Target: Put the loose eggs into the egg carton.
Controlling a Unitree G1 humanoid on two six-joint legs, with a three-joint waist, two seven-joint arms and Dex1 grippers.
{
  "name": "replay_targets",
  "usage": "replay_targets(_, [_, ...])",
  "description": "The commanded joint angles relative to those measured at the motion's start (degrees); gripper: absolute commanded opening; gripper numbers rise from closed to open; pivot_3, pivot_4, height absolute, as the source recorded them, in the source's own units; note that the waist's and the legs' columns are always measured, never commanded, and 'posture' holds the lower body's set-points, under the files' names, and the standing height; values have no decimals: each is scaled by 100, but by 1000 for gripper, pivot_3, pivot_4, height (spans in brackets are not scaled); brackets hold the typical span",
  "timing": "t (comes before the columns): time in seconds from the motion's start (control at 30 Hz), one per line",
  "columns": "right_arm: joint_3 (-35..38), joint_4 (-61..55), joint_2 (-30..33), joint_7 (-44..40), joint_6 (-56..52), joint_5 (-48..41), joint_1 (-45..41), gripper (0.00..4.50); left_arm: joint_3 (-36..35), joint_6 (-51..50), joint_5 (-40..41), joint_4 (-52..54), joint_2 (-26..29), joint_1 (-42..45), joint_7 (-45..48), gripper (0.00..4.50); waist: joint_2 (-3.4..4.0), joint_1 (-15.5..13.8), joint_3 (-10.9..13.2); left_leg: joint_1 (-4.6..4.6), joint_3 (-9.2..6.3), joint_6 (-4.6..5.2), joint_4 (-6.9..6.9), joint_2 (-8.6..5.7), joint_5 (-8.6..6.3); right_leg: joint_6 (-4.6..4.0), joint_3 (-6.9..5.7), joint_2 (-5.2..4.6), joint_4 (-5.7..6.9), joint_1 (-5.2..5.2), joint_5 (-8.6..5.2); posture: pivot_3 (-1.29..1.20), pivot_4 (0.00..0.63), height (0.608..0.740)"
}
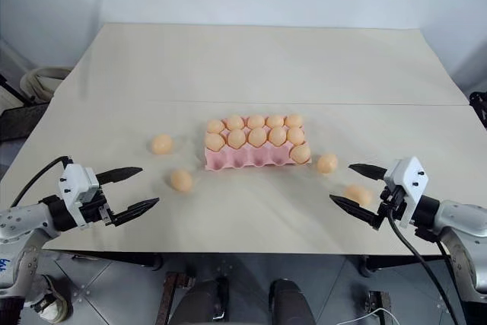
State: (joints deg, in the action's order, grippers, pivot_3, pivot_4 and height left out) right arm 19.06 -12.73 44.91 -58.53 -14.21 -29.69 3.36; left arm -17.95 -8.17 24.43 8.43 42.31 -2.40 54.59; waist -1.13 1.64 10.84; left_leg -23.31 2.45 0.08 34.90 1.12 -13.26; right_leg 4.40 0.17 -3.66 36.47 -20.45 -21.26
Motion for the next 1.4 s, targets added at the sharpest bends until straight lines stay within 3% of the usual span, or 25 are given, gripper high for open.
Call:
replay_targets(0.03, [241,-223,-44,154,-12,-118,59,4500,43,8,31,105,-30,128,-52,4483,0,-1,0,0,0,0,0,0,0,0,0,0,0,0,0,0,150,740])
replay_targets(0.27, [899,-339,-158,443,45,-167,682,4500,493,-289,184,225,-219,504,55,4483,0,-32,0,-2,0,11,0,-1,6,1,-3,0,-2,1,0,0,150,740])
replay_targets(0.53, [1986,-294,-545,481,504,-93,1976,4500,910,-346,122,0,-362,1027,228,4483,0,-12,0,4,1,17,6,-1,10,4,-3,6,6,10,1,0,150,740])
replay_targets(0.7, [2155,-81,-754,414,777,-23,2416,4500,957,-303,100,-147,-364,1146,303,4483,2,13,-2,13,9,10,7,0,7,5,6,8,11,13,1,0,150,740])
replay_targets(0.9, [1776,-163,-420,412,400,-73,2032,4500,956,-287,105,-178,-375,1183,300,4483,5,10,-3,13,11,0,9,0,1,4,11,6,12,12,1,0,150,740])
replay_targets(1.1, [707,-76,383,686,-1041,98,1046,4500,923,-292,132,-61,-408,1083,250,4483,5,-5,-3,9,10,4,10,1,5,3,11,4,15,4,1,0,150,740])
replay_targets(1.4, [-413,954,435,478,-877,683,-244,4500,897,-437,259,263,-437,870,239,4483,5,-16,-3,-1,10,23,10,-2,9,5,6,5,7,0,1,0,150,740])
